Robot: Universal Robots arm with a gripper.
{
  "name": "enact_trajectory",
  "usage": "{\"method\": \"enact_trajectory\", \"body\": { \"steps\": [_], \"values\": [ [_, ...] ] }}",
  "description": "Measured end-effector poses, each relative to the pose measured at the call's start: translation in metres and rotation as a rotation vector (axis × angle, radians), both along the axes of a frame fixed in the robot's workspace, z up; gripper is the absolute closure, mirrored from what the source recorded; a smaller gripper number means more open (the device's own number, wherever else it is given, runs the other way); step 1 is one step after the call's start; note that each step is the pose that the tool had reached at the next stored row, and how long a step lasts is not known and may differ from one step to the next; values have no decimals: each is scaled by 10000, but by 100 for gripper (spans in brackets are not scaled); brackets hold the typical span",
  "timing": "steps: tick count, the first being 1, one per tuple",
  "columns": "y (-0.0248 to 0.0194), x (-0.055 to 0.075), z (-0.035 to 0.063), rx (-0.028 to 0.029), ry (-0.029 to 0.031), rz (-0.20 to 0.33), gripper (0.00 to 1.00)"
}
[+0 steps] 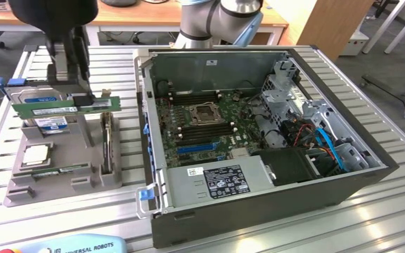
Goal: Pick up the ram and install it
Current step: 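Pick up the ram and move it above insertion slot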
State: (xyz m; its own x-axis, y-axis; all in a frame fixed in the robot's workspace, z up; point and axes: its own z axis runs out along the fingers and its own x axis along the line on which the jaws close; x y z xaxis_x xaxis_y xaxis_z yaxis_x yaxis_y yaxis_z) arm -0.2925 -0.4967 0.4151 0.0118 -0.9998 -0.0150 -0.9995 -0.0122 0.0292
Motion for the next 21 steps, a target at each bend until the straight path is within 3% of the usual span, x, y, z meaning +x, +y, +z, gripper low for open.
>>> {"method": "enact_trajectory", "body": {
  "steps": [21],
  "values": [
    [-2, 720, 0, 0, 1, -1, 89]
  ]
}}
